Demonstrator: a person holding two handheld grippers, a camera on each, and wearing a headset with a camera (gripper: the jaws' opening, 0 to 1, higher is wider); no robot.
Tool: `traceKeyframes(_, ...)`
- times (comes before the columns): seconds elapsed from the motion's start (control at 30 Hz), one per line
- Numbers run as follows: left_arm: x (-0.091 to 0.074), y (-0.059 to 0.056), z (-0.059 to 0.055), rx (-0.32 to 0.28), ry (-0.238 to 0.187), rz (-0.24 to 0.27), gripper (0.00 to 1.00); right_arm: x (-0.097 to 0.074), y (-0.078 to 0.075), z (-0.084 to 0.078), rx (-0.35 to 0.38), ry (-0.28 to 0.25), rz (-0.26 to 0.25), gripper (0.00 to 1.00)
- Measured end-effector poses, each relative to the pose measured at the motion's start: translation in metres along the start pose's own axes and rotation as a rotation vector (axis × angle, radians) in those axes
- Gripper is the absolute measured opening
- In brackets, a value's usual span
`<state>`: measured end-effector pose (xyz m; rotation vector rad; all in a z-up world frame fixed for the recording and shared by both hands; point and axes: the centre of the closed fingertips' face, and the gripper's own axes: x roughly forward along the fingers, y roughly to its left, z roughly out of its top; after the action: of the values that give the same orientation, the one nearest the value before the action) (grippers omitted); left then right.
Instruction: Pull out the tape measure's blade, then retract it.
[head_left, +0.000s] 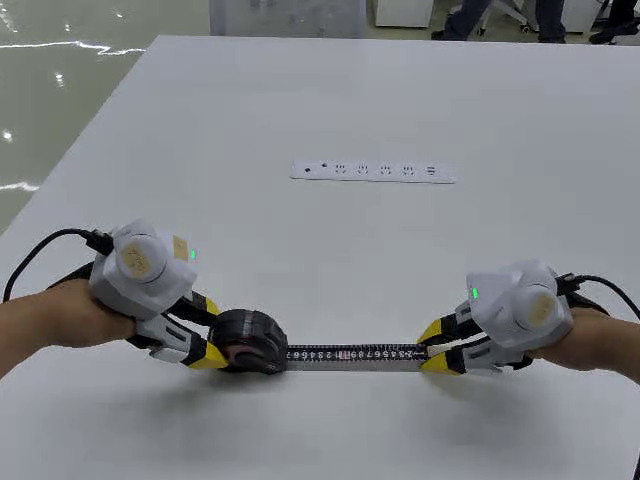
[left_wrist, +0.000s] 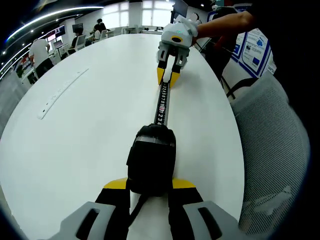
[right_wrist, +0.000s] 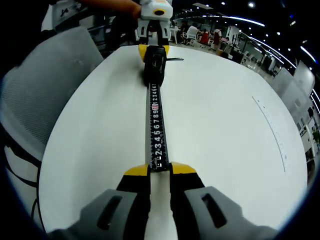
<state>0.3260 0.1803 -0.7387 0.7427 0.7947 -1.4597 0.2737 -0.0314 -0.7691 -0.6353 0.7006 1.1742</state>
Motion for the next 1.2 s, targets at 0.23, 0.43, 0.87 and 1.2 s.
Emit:
traceKeyframes(0.23,0.0,0.0,0.0,0.001,0.001,-0.001,0.25,-0.003,-0.001,-0.005,0.003,0.007,-0.003,0.12)
traceKeyframes(0.43,0.001,0.002,0.002,0.004,0.007,-0.006,0.25,-0.016,-0.004,-0.021,0.019,0.027,-0.015,0.12)
traceKeyframes(0.87,0.001,0.004,0.003,0.005,0.011,-0.009,0.26,-0.028,-0.004,-0.036,0.036,0.05,-0.027,0.12)
traceKeyframes(1.2,0.002,0.003,0.003,0.02,0.032,-0.018,0.26,-0.03,-0.003,-0.04,0.037,0.058,-0.028,0.12)
